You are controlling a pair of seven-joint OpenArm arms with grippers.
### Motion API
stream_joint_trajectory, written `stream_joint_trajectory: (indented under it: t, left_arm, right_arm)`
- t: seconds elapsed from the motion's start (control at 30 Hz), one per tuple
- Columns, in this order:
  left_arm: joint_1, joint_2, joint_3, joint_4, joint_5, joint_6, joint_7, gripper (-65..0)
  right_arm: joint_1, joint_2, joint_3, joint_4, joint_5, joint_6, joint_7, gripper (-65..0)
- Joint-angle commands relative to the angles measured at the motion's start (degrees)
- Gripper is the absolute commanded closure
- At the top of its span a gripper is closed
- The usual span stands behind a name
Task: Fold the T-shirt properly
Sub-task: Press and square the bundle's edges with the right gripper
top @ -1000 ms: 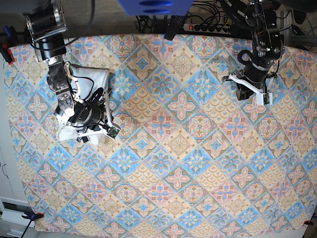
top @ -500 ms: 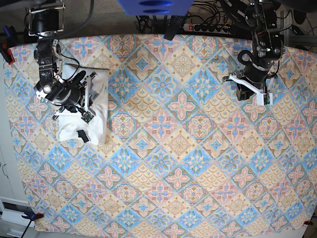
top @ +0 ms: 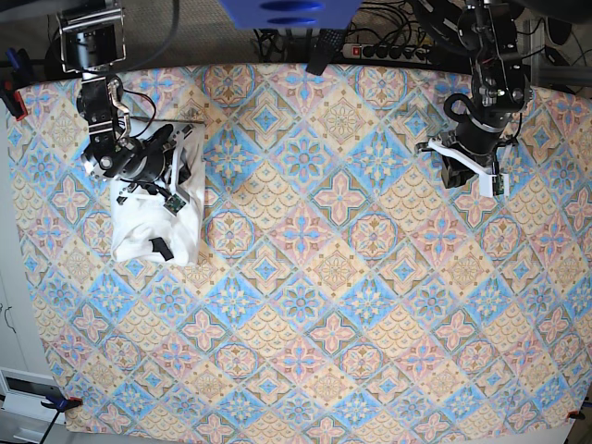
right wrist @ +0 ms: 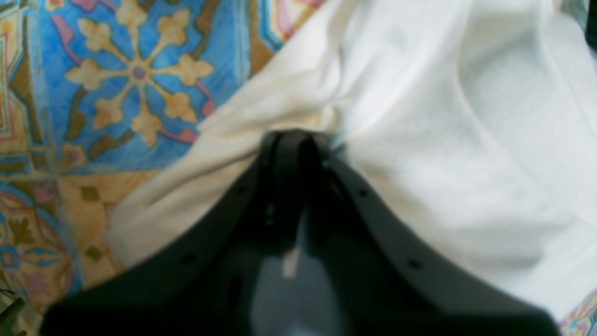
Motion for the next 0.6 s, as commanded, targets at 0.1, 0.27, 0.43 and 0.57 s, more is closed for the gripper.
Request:
stream_joint_trajectory:
  t: [0.1, 0.27, 0.43, 0.57]
  left_arm:
    - [-0.1, -0.4, -0.1, 1.1, -0.3, -0.2, -1.1, -4.9]
    - [0.0, -0.4, -0.1, 1.1, -0.3, -0.2, -1.1, -4.9]
    - [0.5, -0.4, -0.2, 1.1, -0.4, -0.2, -1.1, -4.9]
    - [0.5, -0.4, -0.2, 1.0, -0.4, -0.2, -1.1, -4.9]
  right_arm:
    - [-0.2, -3.2, -0.7, -0.2, 0.5, 1.1, -0.6, -4.2]
    - [-0.2, -3.4, -1.9, 0.6, 0.5, 1.1, -1.0, -4.2]
    - [-0.3, -3.4, -2.8, 7.4, 0.5, 1.1, -1.1, -4.2]
    - [-0.2, -3.4, 0.8, 8.5, 0.5, 1.1, -1.2, -4.2]
